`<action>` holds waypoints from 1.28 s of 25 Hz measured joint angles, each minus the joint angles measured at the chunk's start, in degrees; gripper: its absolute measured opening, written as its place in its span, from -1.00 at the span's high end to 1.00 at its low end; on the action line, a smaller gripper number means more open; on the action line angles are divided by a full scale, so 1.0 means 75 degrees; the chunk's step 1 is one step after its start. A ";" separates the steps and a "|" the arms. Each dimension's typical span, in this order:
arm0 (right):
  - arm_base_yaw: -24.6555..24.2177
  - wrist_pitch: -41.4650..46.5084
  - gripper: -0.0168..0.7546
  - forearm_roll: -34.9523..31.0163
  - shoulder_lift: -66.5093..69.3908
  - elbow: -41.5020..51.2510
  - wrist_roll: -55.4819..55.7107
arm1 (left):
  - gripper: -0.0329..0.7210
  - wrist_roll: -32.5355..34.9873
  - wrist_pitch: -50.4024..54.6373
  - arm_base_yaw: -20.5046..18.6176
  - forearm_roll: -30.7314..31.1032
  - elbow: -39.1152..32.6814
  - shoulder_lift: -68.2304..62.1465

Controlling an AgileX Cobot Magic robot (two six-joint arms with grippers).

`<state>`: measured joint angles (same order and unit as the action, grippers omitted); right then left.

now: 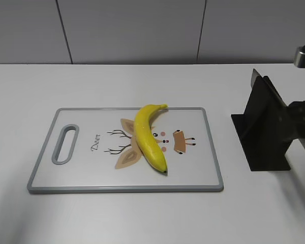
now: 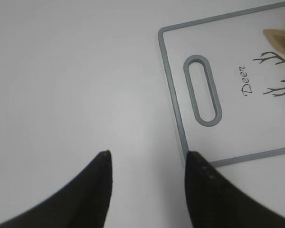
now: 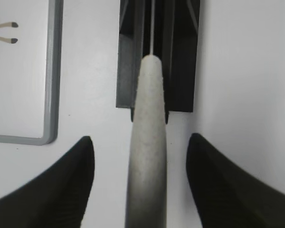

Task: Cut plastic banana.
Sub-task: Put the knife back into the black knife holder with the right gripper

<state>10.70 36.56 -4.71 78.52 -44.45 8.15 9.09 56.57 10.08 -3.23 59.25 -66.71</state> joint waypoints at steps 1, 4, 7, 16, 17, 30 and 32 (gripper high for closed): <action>0.0000 0.0091 -0.32 -0.0044 0.0000 -0.0105 -0.0046 | -0.38 0.0000 0.0000 0.0000 0.0000 0.0000 0.0000; 0.0000 0.0430 -0.51 -0.0112 -0.0080 -0.0560 -0.0114 | -0.38 0.0000 0.0073 0.0000 0.0000 0.0000 0.0000; 0.0000 0.0933 -0.58 -0.0112 -0.0250 -0.1220 -0.0366 | -0.38 0.0000 0.0216 0.0000 0.0000 0.0018 0.0007; 0.0000 0.3821 -0.60 -0.0112 -0.0640 -0.2718 -0.1452 | -0.76 0.0000 0.0857 0.0000 0.0000 0.0056 0.0828; 0.0000 0.4058 -0.60 -0.0112 -0.0723 -0.2718 -0.1543 | -0.77 0.0000 0.0996 0.0000 0.0000 0.0056 0.0981; 0.0000 0.4365 -0.59 -0.0486 -0.2964 -0.2047 -0.2332 | -0.80 0.0000 0.1784 0.0000 -0.0373 -0.0958 0.3755; 0.0000 0.4274 -0.59 -0.0493 -0.3415 -0.1658 -0.2422 | -0.80 0.0000 0.1791 0.0000 -0.0393 -0.1209 0.4302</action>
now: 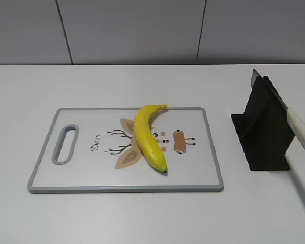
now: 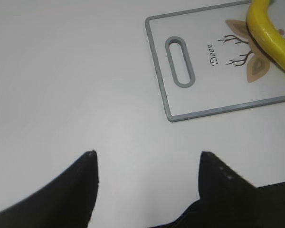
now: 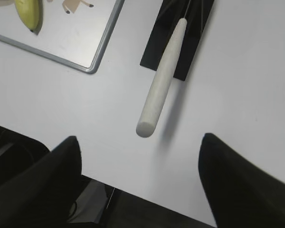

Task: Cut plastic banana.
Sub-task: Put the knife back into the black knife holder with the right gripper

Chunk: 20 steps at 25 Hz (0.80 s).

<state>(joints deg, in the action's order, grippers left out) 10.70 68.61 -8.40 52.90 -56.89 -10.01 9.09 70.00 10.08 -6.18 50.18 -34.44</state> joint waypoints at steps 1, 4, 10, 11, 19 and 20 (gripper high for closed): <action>0.0000 -0.0097 -0.59 0.0000 -0.0250 0.0208 -0.0068 | -0.80 0.0000 0.0000 0.0000 0.0000 -0.0134 0.0260; 0.0000 -0.0322 -0.59 -0.0010 -0.0936 0.0745 -0.0269 | -0.78 0.0000 0.0009 0.0000 -0.0006 -0.0488 0.0882; 0.0000 -0.0934 -0.59 -0.0010 -0.2260 0.1863 -0.0403 | -0.71 0.0000 -0.0124 0.0000 -0.0006 -0.1195 0.1851; 0.0000 -0.1032 -0.59 -0.0010 -0.2476 0.2087 -0.0412 | -0.71 0.0000 -0.0148 0.0000 0.0001 -0.1301 0.2005; 0.0000 -0.1205 -0.59 -0.0010 -0.4174 0.3458 -0.0445 | -0.65 0.0240 -0.0076 0.0000 0.0057 -0.1546 0.3069; 0.0000 -0.1189 -0.59 -0.0010 -0.4378 0.3581 -0.0445 | -0.65 0.0240 -0.0069 0.0000 0.0063 -0.1546 0.3191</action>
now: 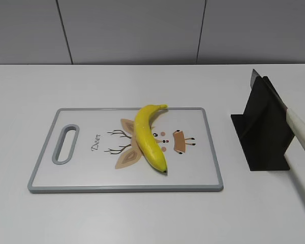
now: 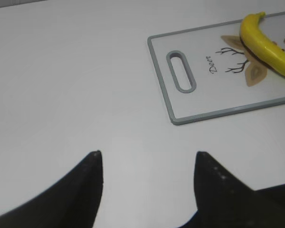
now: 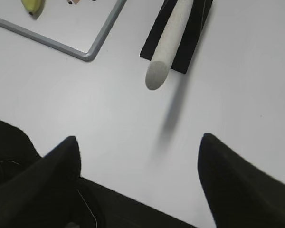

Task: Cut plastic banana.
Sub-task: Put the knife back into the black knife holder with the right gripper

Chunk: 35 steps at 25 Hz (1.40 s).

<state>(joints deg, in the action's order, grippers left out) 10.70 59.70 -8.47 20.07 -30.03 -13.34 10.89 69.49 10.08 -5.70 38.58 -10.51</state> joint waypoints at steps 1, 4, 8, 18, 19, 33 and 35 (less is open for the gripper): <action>0.0000 0.0040 -0.59 0.0000 -0.0190 0.0053 -0.0006 | -0.65 0.0000 0.0017 0.0000 0.0016 0.0000 0.0135; 0.0000 0.0044 -0.59 -0.0001 -0.0683 0.0091 -0.0016 | -0.65 0.0014 0.0052 0.0000 0.0050 0.0000 0.0487; 0.0000 0.0044 -0.59 -0.0001 -0.1235 0.0100 -0.0016 | -0.65 0.0014 0.0069 0.0000 0.0067 -0.0015 0.0857; 0.0000 0.0044 -0.58 -0.0001 -0.2326 0.0100 -0.0009 | -0.65 0.0014 0.0072 0.0000 0.0069 -0.0173 0.1440; 0.0000 0.0044 -0.58 -0.0001 -0.2431 0.0100 -0.0009 | -0.65 0.0014 0.0079 0.0000 0.0069 -0.0270 0.1446; 0.0000 0.0046 -0.58 -0.0023 -0.2722 0.0100 0.0004 | -0.65 0.0021 -0.0853 0.0000 0.0060 -0.1306 0.1446; 0.0000 0.0046 -0.58 -0.0023 -0.2722 0.0100 0.0006 | -0.65 0.0021 -0.0869 0.0000 0.0084 -0.1306 0.1446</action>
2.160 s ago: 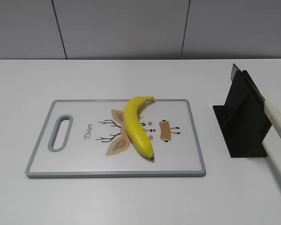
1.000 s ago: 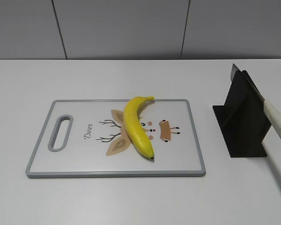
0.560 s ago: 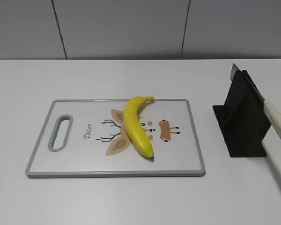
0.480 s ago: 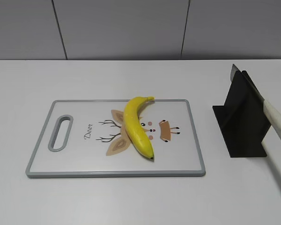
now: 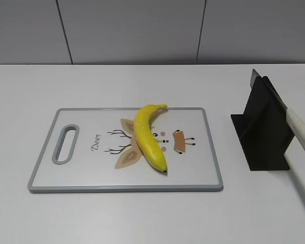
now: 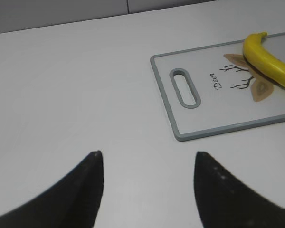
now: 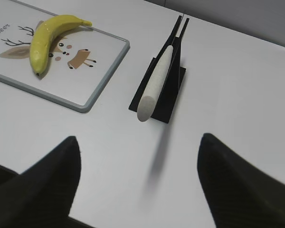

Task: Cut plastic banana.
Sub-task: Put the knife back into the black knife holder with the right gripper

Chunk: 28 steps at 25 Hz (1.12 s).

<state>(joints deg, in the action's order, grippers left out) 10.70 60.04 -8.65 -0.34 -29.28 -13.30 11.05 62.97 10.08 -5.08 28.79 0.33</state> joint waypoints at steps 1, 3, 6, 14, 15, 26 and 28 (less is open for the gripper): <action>0.0000 0.0000 -0.58 0.0000 0.0000 0.0000 0.0000 | -0.65 0.0000 0.0000 0.0000 0.0009 0.0000 0.0000; 0.0000 0.0000 -0.58 0.0000 0.0000 0.0000 0.0000 | -0.65 0.0000 0.0000 0.0000 0.0017 0.0000 0.0000; 0.0000 0.0000 -0.58 0.0000 0.0000 0.0000 0.0000 | -0.65 0.0000 0.0000 0.0000 0.0025 0.0000 0.0000; 0.0000 0.0000 -0.58 -0.0024 0.0000 0.0000 0.0000 | -0.65 0.0000 0.0000 -0.0007 0.0025 0.0000 0.0000; -0.0010 0.0000 -0.57 -0.0024 0.0000 0.0000 0.0000 | -0.65 0.0000 0.0000 -0.0034 0.0016 0.0000 0.0000; -0.1130 0.0000 -0.57 -0.0033 0.0000 0.0008 0.0007 | -0.65 0.0000 0.0000 -0.1479 -0.0010 0.0000 0.0000; -0.1140 0.0000 -0.57 -0.0033 0.0000 0.0008 0.0007 | -0.65 0.0000 0.0000 -0.1488 -0.0010 0.0000 0.0000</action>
<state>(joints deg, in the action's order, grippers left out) 2.16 60.04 -8.89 -0.34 -29.22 -13.25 11.05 62.97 -1.08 -5.15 28.79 0.33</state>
